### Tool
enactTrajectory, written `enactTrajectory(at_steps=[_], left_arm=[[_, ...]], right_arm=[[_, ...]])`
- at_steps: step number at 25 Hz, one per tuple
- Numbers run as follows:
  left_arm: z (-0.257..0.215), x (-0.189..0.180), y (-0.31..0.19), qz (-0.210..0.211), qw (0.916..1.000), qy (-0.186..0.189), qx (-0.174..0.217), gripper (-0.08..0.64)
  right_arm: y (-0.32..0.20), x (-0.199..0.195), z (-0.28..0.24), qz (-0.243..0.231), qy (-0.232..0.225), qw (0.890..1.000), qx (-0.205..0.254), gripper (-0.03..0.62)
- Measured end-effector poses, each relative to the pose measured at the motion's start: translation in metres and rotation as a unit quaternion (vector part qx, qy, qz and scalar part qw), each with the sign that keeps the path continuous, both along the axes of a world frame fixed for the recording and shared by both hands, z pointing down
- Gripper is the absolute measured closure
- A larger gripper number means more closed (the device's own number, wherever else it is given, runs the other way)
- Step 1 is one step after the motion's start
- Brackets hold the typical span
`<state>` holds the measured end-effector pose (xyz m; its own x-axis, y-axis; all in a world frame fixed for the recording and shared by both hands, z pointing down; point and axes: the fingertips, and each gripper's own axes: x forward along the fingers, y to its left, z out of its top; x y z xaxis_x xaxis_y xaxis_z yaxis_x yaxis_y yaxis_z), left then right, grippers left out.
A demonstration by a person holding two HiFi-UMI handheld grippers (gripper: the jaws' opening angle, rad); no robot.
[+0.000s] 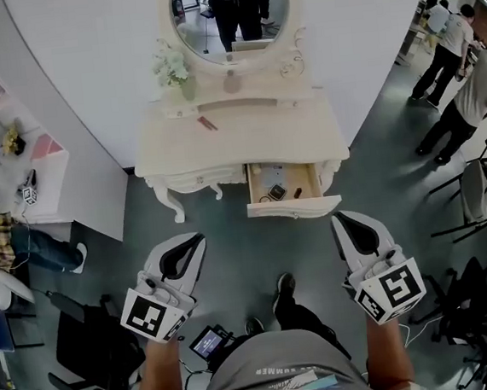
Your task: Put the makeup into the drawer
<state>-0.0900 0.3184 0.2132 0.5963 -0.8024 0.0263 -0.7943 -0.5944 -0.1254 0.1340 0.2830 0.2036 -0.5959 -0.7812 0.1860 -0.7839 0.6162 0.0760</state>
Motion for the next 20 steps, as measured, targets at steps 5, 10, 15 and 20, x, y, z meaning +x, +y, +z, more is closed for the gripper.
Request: enactTrajectory(at_steps=[5,10,15,20], left_arm=[[0.002,-0.002,-0.034,-0.033,0.9993,-0.012,-0.008,0.558],[0.001,0.012,-0.081,-0.062,0.998,-0.012,-0.009,0.558],[-0.002,0.036,-0.122,-0.082,0.9965,-0.012,-0.005,0.558],[-0.005,0.05,-0.15,-0.106,0.9943,-0.014,0.001,0.558]], right_arm=[[-0.053,-0.004,0.007,-0.032,-0.012,0.999,-0.005,0.591],[-0.112,0.002,0.01,-0.064,-0.016,0.998,-0.008,0.591],[-0.165,0.014,0.011,-0.092,-0.018,0.996,-0.008,0.591],[-0.206,0.016,0.012,-0.124,-0.02,0.992,-0.005,0.591]])
